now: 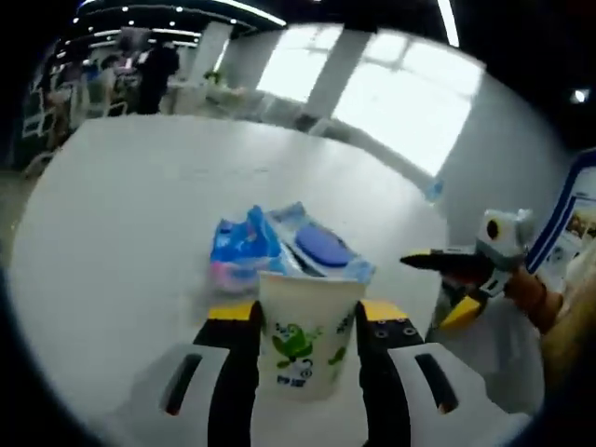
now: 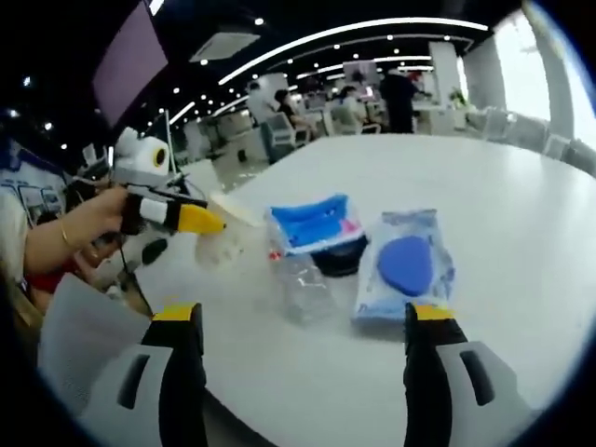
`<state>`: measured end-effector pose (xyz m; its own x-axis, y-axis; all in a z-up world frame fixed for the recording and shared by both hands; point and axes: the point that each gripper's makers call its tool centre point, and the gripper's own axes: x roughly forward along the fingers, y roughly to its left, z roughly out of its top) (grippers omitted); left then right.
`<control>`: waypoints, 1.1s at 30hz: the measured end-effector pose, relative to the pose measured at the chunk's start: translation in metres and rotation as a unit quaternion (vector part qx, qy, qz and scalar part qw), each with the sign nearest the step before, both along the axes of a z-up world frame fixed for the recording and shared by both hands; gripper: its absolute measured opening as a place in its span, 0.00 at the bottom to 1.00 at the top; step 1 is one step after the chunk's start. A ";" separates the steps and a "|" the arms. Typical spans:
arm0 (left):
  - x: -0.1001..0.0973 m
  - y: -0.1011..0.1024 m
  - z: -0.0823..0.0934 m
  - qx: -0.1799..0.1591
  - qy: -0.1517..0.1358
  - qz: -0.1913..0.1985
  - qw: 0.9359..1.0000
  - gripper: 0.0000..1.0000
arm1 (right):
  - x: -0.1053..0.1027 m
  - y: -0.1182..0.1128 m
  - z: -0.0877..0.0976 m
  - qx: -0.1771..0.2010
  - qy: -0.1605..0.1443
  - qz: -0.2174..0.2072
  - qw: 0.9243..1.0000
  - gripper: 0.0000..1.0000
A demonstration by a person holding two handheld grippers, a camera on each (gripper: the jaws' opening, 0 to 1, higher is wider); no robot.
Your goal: Arrange the tabletop items into an orderly group along one side of the table until the central work area is clear of visible clutter.
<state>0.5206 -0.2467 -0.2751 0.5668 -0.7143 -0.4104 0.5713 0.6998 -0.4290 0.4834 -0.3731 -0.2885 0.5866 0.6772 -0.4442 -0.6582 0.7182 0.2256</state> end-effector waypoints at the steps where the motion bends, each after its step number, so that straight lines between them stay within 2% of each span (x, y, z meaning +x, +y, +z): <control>1: -0.001 -0.004 0.004 -0.019 0.001 -0.001 1.000 0.38 | -0.002 0.003 0.003 0.007 -0.005 0.008 1.000 0.88; 3: -0.003 -0.012 0.011 -0.045 0.002 -0.004 0.999 0.38 | -0.004 0.007 0.005 0.014 -0.007 0.015 1.000 0.89; 8: -0.008 -0.027 0.023 -0.058 -0.021 -0.025 0.998 0.38 | -0.009 0.015 0.011 0.035 -0.009 0.035 0.999 0.86; 12: -0.015 -0.042 0.042 -0.110 -0.037 -0.048 0.992 0.38 | -0.012 0.019 0.017 0.071 0.006 0.038 0.997 0.83; 15: -0.022 -0.051 0.051 -0.132 -0.043 -0.064 0.988 0.38 | -0.013 0.023 0.027 0.095 -0.002 0.046 0.994 0.79; 17: -0.025 -0.057 0.058 -0.143 -0.052 -0.076 0.985 0.38 | -0.015 0.027 0.033 0.109 -0.013 0.054 0.992 0.77; 21: -0.030 -0.065 0.067 -0.161 -0.060 -0.090 0.981 0.38 | -0.022 0.035 0.038 0.113 -0.022 0.077 0.990 0.75; 27: -0.038 -0.076 0.075 -0.181 -0.071 -0.109 0.975 0.38 | -0.024 0.037 0.043 0.124 -0.027 0.088 0.988 0.67; 33: -0.044 -0.085 0.085 -0.206 -0.085 -0.123 0.967 0.38 | -0.025 0.039 0.055 0.162 -0.027 0.093 0.982 0.55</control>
<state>0.4761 -0.3314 -0.1901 0.3931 -0.9192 0.0215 0.7854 0.3236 -0.5276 0.4586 -0.3342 -0.2331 0.4570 0.8750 -0.1597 -0.7883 0.4816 0.3829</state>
